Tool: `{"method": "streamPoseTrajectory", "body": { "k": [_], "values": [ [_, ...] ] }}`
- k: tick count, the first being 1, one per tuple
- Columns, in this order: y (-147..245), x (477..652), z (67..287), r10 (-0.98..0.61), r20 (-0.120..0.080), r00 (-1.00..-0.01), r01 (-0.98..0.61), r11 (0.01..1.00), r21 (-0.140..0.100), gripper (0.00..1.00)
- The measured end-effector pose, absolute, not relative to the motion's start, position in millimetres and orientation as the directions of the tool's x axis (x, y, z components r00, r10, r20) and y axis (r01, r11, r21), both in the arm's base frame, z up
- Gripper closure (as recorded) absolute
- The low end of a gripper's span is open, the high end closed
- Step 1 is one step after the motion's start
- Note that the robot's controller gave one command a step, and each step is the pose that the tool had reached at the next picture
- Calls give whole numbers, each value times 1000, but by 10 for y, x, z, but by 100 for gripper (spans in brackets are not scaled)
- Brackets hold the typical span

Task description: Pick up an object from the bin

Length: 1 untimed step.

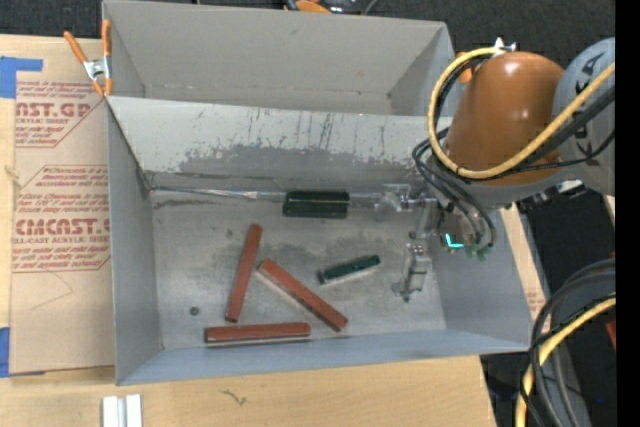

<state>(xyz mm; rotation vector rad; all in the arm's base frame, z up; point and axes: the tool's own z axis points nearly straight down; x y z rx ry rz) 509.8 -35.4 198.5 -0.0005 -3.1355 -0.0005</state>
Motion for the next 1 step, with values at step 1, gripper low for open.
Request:
{"method": "streamPoseTrajectory", "body": {
  "k": [1],
  "values": [
    [-97, 5262, 657, -179, 5, -984, -179, 984, 2, 0]
  ]
}}
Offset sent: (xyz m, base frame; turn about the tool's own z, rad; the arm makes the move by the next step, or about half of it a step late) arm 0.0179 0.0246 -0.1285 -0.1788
